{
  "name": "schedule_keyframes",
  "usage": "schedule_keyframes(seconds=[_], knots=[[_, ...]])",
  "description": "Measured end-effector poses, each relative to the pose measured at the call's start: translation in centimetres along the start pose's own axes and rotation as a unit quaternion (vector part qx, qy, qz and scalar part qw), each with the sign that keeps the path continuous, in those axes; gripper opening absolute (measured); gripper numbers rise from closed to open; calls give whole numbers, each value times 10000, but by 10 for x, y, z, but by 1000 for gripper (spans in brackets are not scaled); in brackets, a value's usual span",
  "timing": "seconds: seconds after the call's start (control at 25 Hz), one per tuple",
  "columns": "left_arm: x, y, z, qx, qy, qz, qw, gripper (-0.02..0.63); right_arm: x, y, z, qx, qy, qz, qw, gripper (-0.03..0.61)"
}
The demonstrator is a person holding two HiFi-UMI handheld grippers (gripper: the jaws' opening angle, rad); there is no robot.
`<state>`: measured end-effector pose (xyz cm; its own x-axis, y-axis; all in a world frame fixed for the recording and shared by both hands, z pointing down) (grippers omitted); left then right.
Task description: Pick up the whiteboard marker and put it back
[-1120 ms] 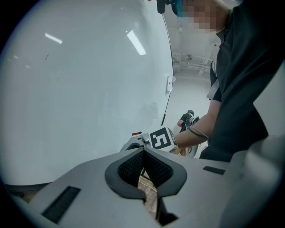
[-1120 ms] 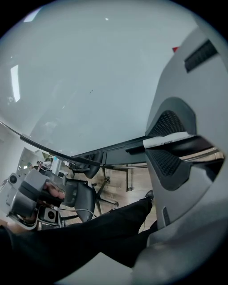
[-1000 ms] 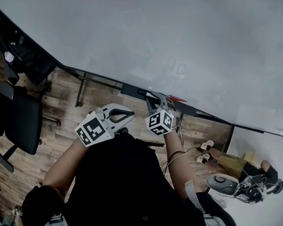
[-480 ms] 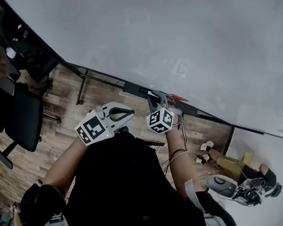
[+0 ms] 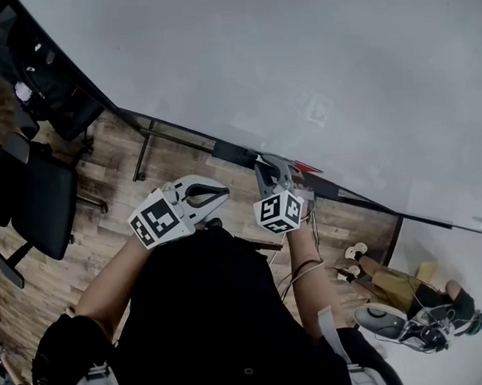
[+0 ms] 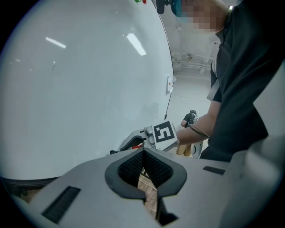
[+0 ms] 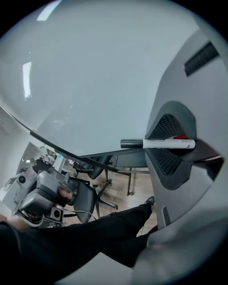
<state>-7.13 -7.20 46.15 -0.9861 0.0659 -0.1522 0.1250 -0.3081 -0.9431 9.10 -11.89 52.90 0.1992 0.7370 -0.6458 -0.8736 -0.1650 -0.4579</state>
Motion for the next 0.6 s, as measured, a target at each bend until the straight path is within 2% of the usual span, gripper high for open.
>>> schedule_keyframes(seconds=[0.28, 0.48, 0.6], knots=[[-5, 10, -6, -126, -104, -5, 9999, 12, 29, 18, -18, -172, -417, -483, 9978, 69], [-10, 18, -8, -248, -157, -2, 9996, 12, 54, 33, -35, -612, -650, -919, 9918, 69], [-13, 24, -9, -328, -200, 7, 9993, 12, 69, 42, -43, -630, -788, -1147, 9883, 69]])
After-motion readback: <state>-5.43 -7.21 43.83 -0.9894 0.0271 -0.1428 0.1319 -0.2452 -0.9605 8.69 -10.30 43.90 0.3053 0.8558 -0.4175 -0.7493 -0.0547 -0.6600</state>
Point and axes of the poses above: the fingertips, and each gripper's own axes: x backward along the fingers, z to its left, y out of its top, the point moved 6 cm from there along x, backward along the fingers, and after that the axes turned 8 degrees about -y, right-handed, at the moved point
